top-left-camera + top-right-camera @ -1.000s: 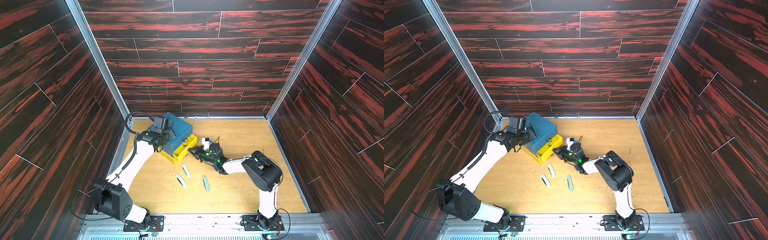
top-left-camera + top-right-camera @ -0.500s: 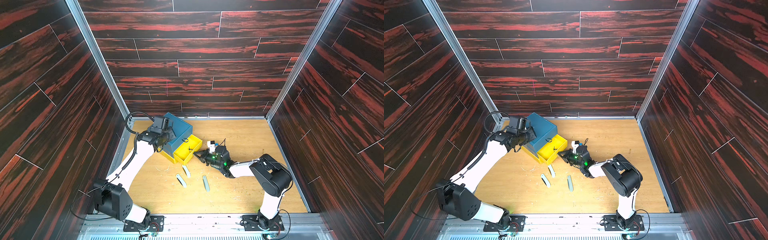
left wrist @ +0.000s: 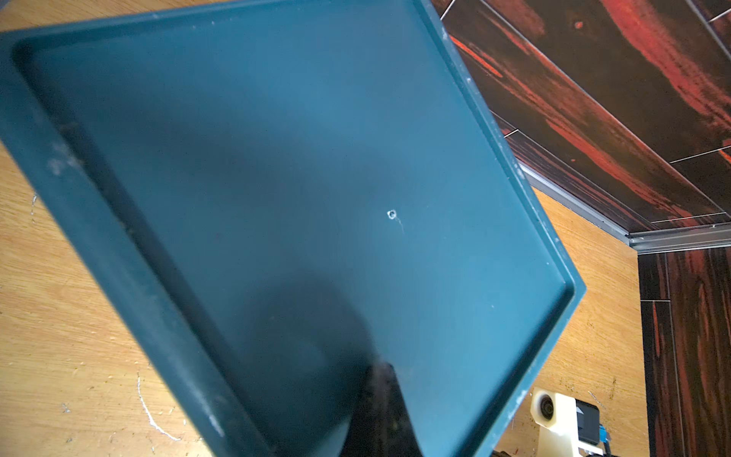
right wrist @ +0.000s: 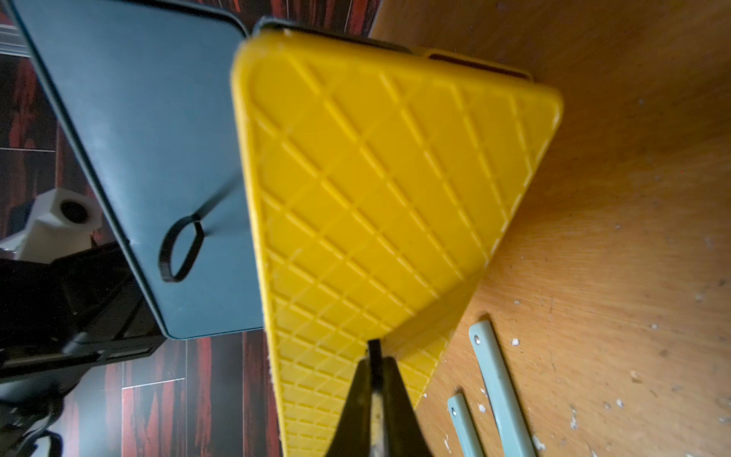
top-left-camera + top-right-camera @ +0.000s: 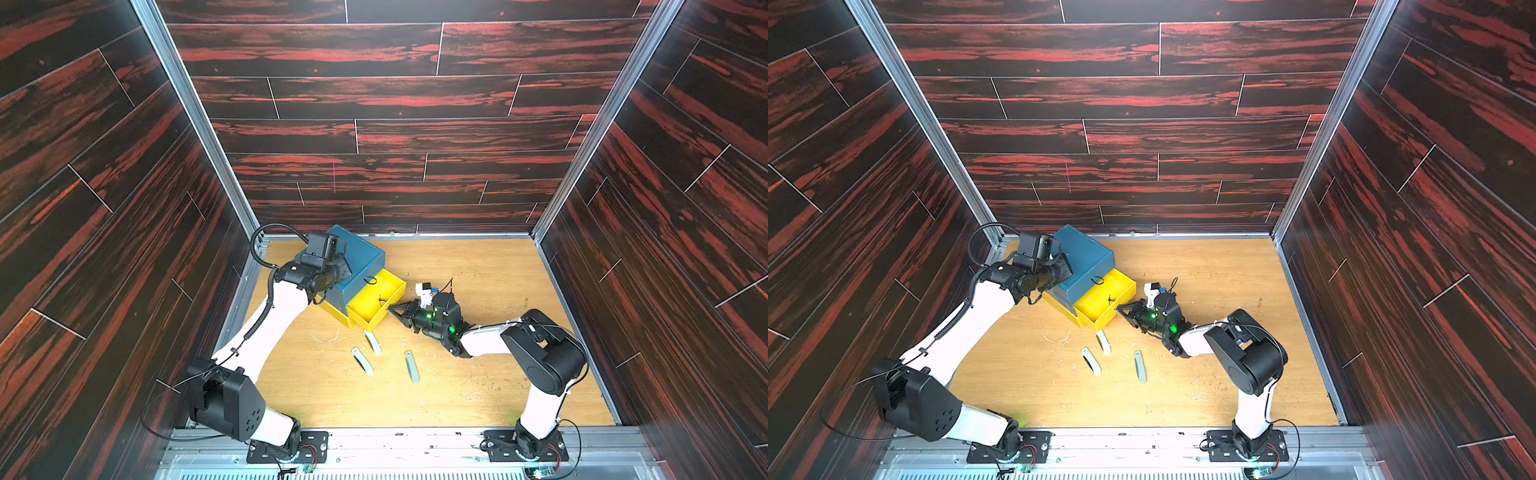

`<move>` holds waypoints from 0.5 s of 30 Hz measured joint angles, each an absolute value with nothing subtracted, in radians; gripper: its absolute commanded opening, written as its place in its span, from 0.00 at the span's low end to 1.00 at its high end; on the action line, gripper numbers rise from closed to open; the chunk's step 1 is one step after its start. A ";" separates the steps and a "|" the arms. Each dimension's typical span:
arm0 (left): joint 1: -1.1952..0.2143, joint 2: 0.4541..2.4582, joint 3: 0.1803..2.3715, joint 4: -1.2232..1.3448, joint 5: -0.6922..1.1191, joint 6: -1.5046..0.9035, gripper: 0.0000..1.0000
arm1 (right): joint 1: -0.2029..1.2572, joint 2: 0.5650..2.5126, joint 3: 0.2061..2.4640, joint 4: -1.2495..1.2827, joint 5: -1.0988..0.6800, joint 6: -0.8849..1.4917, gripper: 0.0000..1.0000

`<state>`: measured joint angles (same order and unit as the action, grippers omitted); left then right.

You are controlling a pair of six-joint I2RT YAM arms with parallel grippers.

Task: Place the fruit knives into the drawer by color
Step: Open the drawer in the storage box.

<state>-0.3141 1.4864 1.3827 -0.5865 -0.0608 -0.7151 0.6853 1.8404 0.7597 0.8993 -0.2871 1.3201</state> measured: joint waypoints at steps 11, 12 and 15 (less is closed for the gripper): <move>-0.314 1.486 1.383 -0.587 -0.060 -0.715 0.00 | 0.683 1.692 0.807 0.658 -0.293 1.198 0.26; -0.313 1.486 1.383 -0.587 -0.060 -0.715 0.00 | 0.683 1.674 0.816 0.620 -0.293 1.181 0.26; -0.313 1.486 1.383 -0.587 -0.060 -0.715 0.00 | 0.683 1.624 0.846 0.495 -0.291 1.121 0.27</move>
<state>-0.3134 1.4864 1.3830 -0.5865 -0.0605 -0.7155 0.6830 1.6241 0.8463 0.4950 -0.2913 1.1210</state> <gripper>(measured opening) 0.050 0.264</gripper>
